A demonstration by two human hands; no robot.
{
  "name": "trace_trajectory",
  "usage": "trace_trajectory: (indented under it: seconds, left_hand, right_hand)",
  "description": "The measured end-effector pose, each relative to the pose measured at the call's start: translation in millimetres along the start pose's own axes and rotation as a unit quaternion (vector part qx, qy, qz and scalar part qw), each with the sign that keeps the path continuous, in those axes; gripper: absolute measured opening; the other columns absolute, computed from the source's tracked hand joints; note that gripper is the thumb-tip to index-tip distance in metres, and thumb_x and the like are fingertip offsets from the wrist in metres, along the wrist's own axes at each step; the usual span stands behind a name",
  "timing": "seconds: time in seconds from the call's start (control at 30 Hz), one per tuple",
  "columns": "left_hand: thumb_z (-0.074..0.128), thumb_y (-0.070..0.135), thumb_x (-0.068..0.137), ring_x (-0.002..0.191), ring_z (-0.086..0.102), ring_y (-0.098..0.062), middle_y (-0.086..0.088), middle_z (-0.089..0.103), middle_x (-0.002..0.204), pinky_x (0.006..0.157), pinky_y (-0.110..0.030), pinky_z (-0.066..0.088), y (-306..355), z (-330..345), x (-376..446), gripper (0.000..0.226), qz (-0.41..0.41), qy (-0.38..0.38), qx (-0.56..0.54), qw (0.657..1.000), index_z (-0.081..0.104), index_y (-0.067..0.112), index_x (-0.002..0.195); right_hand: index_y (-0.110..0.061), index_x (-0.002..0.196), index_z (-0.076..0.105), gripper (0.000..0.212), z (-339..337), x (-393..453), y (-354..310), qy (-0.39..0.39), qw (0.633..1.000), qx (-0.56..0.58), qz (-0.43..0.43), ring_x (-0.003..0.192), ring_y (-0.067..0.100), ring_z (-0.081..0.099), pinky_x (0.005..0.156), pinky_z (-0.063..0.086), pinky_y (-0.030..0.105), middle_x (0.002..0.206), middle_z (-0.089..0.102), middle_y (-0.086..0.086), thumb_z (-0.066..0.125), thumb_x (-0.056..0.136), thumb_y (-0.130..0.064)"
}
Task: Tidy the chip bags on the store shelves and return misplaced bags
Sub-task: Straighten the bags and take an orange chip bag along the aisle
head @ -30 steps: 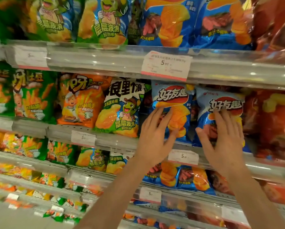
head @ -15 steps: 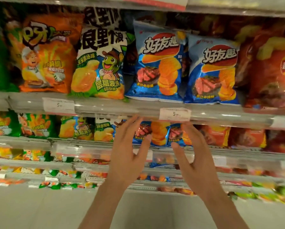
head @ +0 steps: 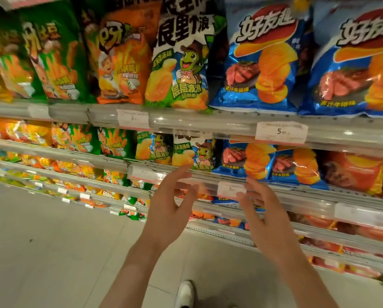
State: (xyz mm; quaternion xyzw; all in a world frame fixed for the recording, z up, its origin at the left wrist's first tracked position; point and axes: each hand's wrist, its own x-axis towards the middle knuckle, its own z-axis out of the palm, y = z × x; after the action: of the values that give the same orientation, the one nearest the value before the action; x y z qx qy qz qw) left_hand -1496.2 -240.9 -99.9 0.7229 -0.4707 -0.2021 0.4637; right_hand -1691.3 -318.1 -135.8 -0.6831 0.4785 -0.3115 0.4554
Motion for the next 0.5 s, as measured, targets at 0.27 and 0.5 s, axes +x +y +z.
trace_trajectory:
  seconds: [0.27,0.5]
  left_hand:
    - [0.062,0.023,0.100,0.100,0.067,0.003,0.020,0.067,0.120,0.081,-0.016,0.056,-39,-53,32,0.042,0.006,-0.031,-0.003,0.999,0.055,0.034,0.140]
    - [0.061,0.025,0.100,0.096,0.066,0.004,0.020,0.069,0.114,0.075,-0.007,0.050,-91,-144,80,0.039,0.045,-0.086,-0.038,0.995,0.056,0.036,0.137]
  right_hand:
    - [-0.035,0.145,0.047,0.071,55,18,-25,0.022,0.999,-0.005,0.023,0.115,-0.005,0.053,0.098,0.042,0.022,0.128,0.059,-0.019,0.043,0.084,-0.070]
    - [-0.038,0.133,0.053,0.060,155,20,-73,0.112,0.993,-0.006,0.036,0.109,-0.017,0.055,0.088,0.048,0.013,0.121,0.062,-0.022,0.046,0.082,-0.067]
